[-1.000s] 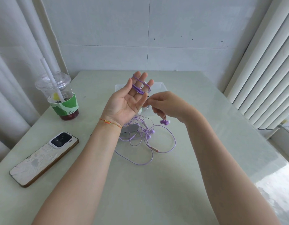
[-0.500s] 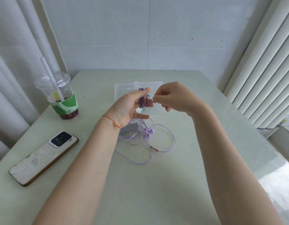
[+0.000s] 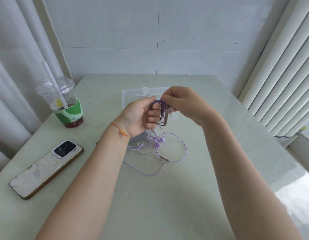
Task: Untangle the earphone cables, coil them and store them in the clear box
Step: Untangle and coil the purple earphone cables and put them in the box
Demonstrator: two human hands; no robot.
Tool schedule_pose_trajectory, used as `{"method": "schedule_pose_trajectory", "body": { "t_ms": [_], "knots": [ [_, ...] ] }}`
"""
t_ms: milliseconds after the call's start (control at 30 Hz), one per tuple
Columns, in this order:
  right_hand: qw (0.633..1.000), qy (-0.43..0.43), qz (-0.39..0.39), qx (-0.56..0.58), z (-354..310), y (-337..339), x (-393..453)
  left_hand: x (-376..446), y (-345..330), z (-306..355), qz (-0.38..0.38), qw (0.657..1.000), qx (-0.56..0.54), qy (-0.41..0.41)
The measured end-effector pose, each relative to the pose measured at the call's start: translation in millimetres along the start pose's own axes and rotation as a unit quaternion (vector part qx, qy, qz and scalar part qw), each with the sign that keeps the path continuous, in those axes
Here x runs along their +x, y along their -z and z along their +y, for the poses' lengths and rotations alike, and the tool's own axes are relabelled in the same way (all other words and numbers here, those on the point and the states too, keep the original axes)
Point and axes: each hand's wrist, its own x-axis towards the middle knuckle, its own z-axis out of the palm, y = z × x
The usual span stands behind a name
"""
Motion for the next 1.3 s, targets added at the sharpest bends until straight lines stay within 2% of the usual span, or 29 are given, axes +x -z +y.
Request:
{"method": "schedule_pose_trajectory", "body": {
  "t_ms": [100, 200, 300, 367, 633, 867, 967, 1200, 1300],
  "knots": [
    [0.998, -0.017, -0.014, 0.066, 1, -5, 1, 1, 2, 0, 0.013, 1.000, -0.022, -0.006],
    [0.997, -0.014, -0.041, 0.063, 3, -10, 1, 2, 2, 1, 0.019, 0.999, -0.041, -0.021],
    [0.999, -0.002, -0.017, 0.032, 3, -12, 2, 2, 1, 1, 0.026, 0.997, -0.070, -0.031],
    [0.999, 0.004, 0.003, 0.050, 3, -12, 3, 3, 1, 0, 0.037, 0.996, -0.079, -0.034],
    [0.999, -0.009, 0.021, 0.031, 4, -18, 4, 8, 0, -4, 0.082, 0.994, -0.066, -0.038],
    [0.999, -0.023, 0.042, 0.016, 2, -19, 4, 10, 2, -7, 0.090, 0.992, -0.032, -0.087],
    [0.999, -0.028, 0.036, 0.030, 0, -18, 3, 11, -3, -5, 0.099, 0.991, -0.009, -0.089],
    [0.996, 0.008, 0.051, 0.073, -3, -14, 3, 4, -10, 6, 0.121, 0.989, -0.041, -0.079],
    [0.998, 0.011, 0.042, 0.055, -10, -23, 2, -10, 2, 8, 0.139, 0.988, 0.022, -0.065]
  ]
}}
